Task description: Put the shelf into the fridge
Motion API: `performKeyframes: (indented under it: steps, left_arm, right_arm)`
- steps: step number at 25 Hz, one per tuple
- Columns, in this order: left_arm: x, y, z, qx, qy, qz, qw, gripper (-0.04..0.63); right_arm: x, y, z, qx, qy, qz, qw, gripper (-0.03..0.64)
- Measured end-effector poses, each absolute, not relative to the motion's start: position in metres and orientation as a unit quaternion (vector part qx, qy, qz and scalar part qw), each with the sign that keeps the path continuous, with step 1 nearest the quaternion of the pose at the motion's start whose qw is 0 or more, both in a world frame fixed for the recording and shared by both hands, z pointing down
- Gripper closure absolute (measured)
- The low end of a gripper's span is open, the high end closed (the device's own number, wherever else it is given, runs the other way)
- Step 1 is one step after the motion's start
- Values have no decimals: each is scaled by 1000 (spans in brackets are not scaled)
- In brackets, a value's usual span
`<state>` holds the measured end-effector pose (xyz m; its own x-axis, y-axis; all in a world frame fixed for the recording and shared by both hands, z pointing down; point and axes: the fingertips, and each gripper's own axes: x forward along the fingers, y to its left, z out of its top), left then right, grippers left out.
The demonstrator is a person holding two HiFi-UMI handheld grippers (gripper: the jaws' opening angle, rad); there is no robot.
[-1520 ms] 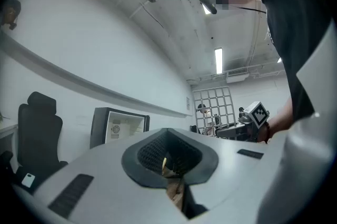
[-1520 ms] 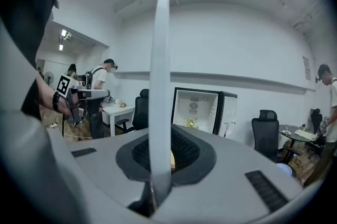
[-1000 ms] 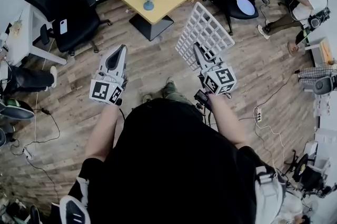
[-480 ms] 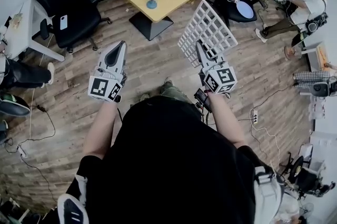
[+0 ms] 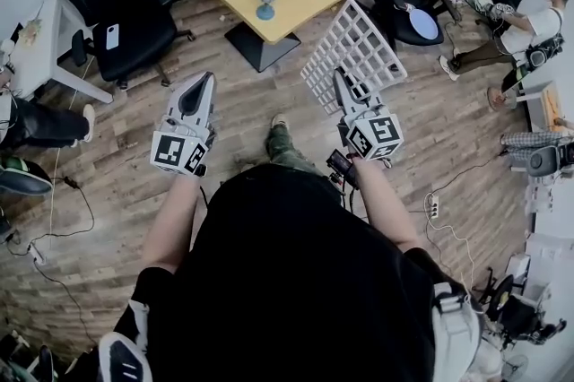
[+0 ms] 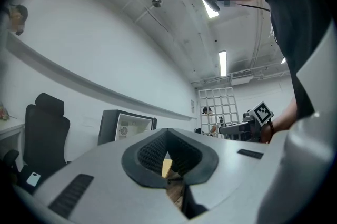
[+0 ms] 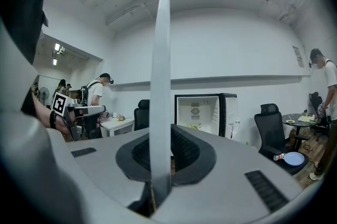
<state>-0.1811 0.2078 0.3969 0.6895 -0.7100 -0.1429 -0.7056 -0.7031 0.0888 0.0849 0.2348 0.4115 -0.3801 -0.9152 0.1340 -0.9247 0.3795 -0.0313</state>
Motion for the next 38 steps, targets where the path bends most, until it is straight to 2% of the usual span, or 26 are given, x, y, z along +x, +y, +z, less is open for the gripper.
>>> performKeyframes:
  steps: [38]
  left_arm:
    - [-144, 43, 402, 901, -429, -61, 21, 577]
  right_arm:
    - [114, 48, 425, 501, -861, 64, 63, 577]
